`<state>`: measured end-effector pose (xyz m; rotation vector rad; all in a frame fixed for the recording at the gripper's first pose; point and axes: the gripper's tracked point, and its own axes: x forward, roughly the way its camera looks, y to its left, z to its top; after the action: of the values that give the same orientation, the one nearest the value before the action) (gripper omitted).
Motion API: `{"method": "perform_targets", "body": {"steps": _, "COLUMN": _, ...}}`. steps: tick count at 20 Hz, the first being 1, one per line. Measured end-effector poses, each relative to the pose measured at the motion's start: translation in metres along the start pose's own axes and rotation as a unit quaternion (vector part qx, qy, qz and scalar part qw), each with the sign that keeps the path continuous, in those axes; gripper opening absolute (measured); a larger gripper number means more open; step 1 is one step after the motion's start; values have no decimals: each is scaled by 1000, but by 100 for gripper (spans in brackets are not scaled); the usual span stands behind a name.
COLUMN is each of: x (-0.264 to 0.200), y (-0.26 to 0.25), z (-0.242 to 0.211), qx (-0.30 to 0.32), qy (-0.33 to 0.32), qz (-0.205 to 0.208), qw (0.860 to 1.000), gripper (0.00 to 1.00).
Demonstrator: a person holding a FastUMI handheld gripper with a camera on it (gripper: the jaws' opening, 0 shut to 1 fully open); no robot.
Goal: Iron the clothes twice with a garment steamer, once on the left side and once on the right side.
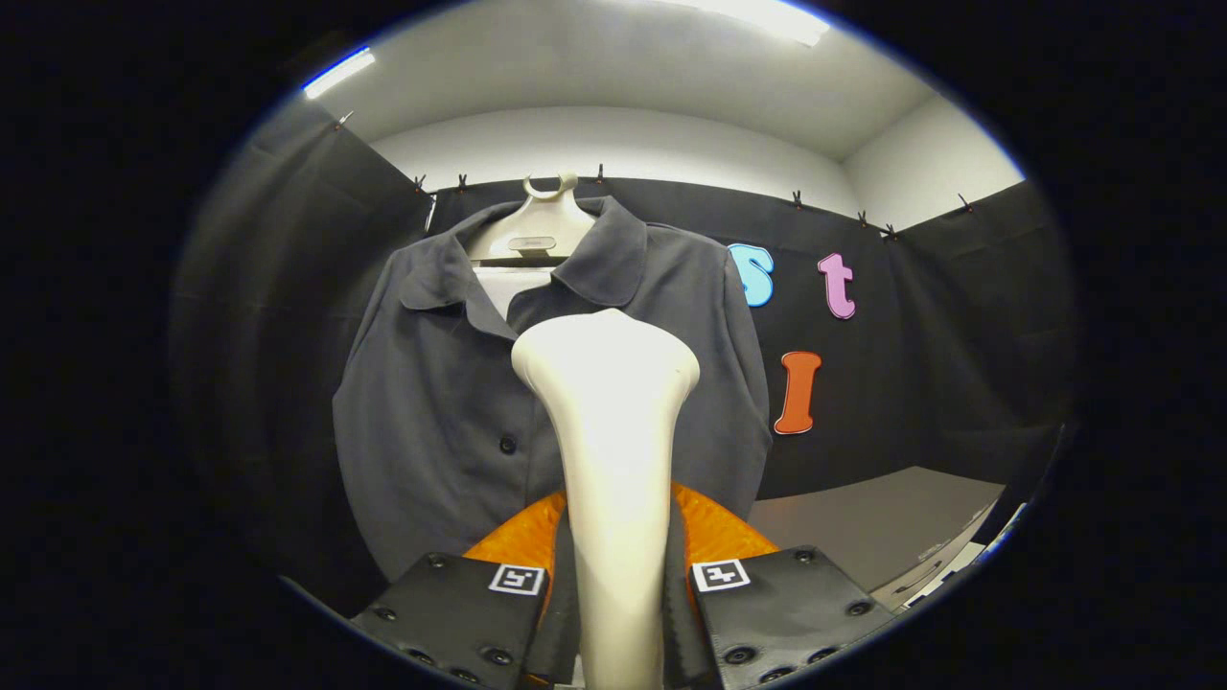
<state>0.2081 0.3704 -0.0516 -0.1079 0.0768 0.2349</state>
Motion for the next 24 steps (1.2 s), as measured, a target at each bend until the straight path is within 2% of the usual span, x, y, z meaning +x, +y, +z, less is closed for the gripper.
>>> {"method": "perform_targets", "body": {"steps": 6, "x": 19, "y": -9, "z": -4, "qx": -11, "qy": -4, "qz": -26, "qw": 1000, "gripper": 42}}
{"method": "perform_targets", "body": {"steps": 11, "x": 26, "y": -8, "z": -19, "qx": -12, "qy": 13, "qz": -31, "qw": 999, "gripper": 42}}
{"method": "perform_targets", "body": {"steps": 24, "x": 9, "y": -14, "z": -90, "qx": -12, "qy": 66, "qz": -45, "qw": 997, "gripper": 42}}
